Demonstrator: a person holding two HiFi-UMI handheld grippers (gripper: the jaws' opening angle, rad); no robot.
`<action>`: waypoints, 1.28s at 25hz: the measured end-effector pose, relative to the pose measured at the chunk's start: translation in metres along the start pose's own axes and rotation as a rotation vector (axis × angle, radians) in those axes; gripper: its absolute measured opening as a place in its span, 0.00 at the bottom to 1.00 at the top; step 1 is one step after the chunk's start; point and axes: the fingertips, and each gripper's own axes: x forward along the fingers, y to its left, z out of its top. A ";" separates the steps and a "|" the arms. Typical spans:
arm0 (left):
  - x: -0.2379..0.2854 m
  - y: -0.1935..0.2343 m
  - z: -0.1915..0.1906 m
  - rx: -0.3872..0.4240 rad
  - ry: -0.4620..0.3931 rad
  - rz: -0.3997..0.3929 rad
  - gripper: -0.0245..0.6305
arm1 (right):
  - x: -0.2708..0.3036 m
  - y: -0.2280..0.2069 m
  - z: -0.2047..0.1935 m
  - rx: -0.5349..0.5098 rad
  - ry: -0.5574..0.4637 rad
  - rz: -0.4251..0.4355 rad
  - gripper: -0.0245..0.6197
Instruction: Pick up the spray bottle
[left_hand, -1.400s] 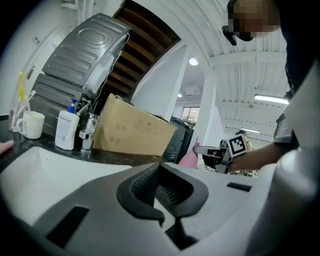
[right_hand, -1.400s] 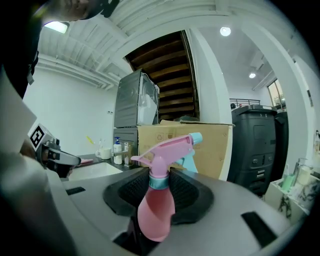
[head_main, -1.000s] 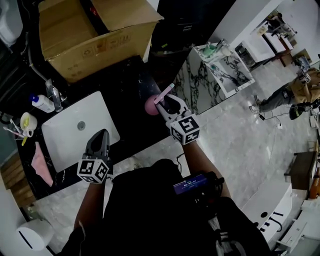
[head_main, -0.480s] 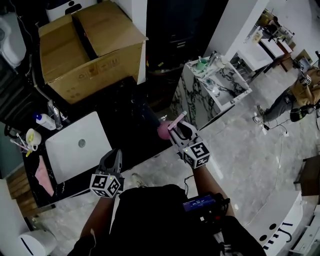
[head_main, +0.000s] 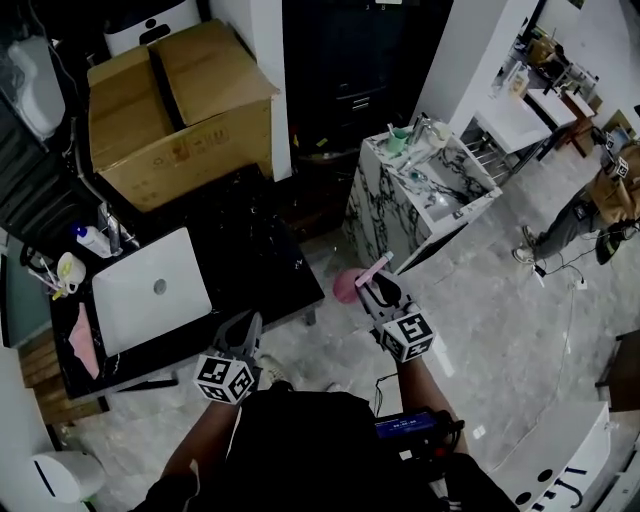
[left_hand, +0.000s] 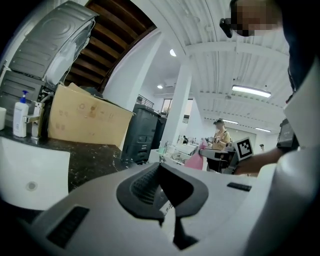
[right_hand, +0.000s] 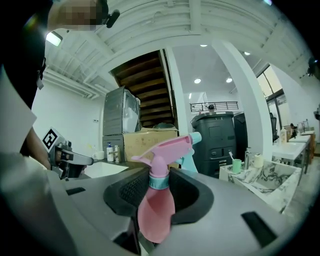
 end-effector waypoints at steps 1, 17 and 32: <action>0.001 -0.008 -0.003 0.001 0.004 -0.003 0.05 | -0.009 -0.002 -0.002 0.000 0.000 0.002 0.26; 0.021 -0.117 -0.041 0.042 0.055 -0.105 0.05 | -0.127 -0.028 -0.028 0.012 -0.005 -0.011 0.26; 0.039 -0.185 -0.057 0.096 0.097 -0.226 0.05 | -0.203 -0.050 -0.042 0.025 -0.010 -0.092 0.26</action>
